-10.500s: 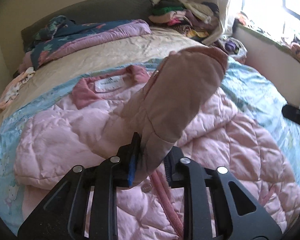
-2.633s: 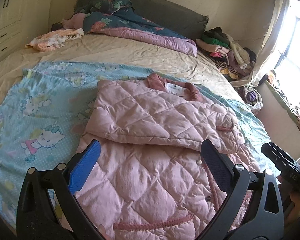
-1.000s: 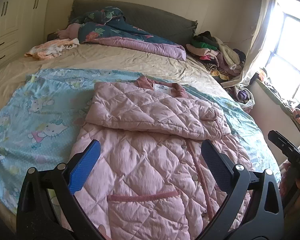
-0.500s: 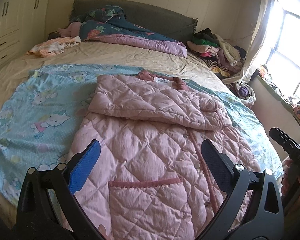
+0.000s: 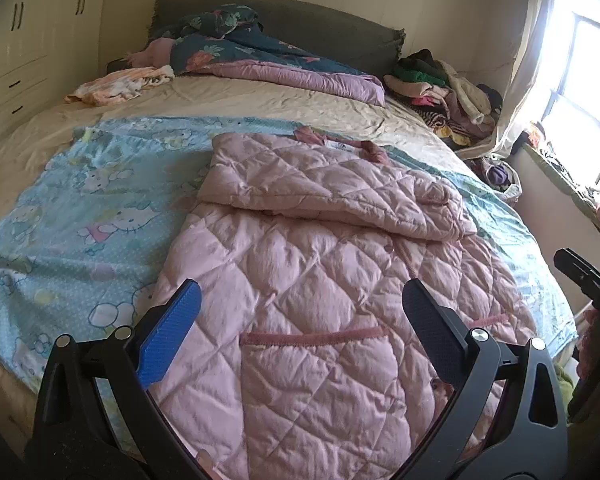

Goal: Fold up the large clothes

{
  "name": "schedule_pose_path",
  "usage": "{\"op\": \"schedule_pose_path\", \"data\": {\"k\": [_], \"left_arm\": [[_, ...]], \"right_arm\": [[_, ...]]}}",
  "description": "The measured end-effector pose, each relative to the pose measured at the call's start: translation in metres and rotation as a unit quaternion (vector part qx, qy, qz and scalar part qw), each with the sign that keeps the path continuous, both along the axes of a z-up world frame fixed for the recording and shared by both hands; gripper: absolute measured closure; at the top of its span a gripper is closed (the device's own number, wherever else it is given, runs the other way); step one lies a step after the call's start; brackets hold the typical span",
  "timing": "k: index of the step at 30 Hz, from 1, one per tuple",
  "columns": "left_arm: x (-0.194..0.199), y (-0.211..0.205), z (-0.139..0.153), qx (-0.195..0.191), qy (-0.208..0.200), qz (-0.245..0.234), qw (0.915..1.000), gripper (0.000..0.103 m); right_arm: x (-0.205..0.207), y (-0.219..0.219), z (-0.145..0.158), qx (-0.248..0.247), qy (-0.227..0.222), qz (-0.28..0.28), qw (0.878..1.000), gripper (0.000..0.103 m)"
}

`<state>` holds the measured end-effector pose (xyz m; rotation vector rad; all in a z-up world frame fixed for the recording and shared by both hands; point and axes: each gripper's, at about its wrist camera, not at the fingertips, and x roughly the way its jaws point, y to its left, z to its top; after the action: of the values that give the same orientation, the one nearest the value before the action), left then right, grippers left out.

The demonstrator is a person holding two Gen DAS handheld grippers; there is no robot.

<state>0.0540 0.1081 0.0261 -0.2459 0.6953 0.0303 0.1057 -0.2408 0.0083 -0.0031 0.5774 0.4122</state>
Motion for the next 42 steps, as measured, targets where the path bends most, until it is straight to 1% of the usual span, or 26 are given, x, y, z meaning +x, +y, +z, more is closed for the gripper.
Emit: {"op": "schedule_pose_path", "data": {"k": [10,14,28,32,38,42], "left_arm": [[-0.012,0.006,-0.017,0.014,0.019,0.009,0.9997,0.009],[-0.015,0.01,-0.028,0.015,0.032,0.013,0.9993,0.009],[-0.021,0.021,-0.057,0.037,0.068,0.027,0.9966,0.009],[-0.024,0.024,-0.066,0.039,0.079,0.029,0.9957,0.009],[-0.034,0.032,-0.081,0.046,0.095,0.031,0.9939,0.009],[-0.046,0.046,-0.098,0.035,0.114,0.044,0.9919,0.009]], "right_arm": [[-0.005,-0.017,-0.014,-0.02,0.01,-0.016,1.0,0.004],[-0.004,-0.028,-0.022,-0.022,0.02,-0.026,0.999,0.004],[-0.004,-0.06,-0.048,-0.037,0.048,-0.053,0.997,0.004],[-0.002,-0.07,-0.058,-0.035,0.061,-0.059,0.996,0.004],[-0.002,-0.087,-0.074,-0.047,0.082,-0.067,0.993,0.004],[-0.004,-0.103,-0.094,-0.054,0.116,-0.073,0.989,0.004]]}}
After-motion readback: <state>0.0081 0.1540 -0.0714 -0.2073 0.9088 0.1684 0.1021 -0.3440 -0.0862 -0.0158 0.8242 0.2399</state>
